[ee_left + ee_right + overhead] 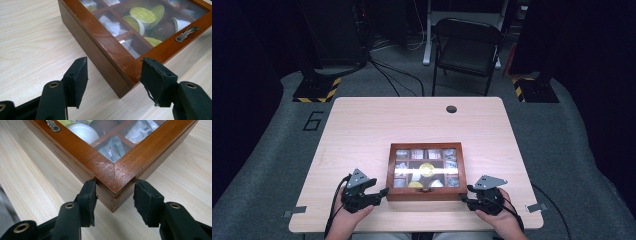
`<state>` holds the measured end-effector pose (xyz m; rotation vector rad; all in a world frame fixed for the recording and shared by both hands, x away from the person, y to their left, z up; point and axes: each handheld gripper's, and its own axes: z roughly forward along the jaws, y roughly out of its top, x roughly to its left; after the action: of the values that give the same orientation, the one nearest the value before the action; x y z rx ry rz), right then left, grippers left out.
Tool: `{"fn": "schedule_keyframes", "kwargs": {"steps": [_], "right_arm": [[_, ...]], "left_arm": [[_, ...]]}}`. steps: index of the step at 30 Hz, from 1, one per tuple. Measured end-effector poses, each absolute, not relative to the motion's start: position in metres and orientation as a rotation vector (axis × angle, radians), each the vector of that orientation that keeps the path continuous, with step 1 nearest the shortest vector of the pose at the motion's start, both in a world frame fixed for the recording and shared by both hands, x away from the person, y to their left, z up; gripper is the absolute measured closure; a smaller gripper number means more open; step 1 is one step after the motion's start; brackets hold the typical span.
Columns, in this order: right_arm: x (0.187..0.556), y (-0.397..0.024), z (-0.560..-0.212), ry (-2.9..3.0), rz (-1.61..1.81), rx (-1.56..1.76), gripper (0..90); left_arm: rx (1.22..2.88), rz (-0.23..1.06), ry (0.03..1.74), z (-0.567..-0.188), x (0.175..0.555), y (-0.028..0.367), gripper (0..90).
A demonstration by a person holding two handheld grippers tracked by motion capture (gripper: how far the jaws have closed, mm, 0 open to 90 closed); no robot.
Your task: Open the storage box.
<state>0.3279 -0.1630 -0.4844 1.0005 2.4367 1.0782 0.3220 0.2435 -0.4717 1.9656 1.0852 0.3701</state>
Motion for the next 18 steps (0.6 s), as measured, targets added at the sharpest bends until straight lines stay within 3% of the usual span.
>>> {"fn": "schedule_keyframes", "kwargs": {"steps": [18], "right_arm": [[0.327, -0.167, -0.474, 2.371, 1.196, 1.014, 53.0]], "left_arm": [[2.040, 0.359, 1.026, -0.476, 0.311, 0.226, 38.4]]}}
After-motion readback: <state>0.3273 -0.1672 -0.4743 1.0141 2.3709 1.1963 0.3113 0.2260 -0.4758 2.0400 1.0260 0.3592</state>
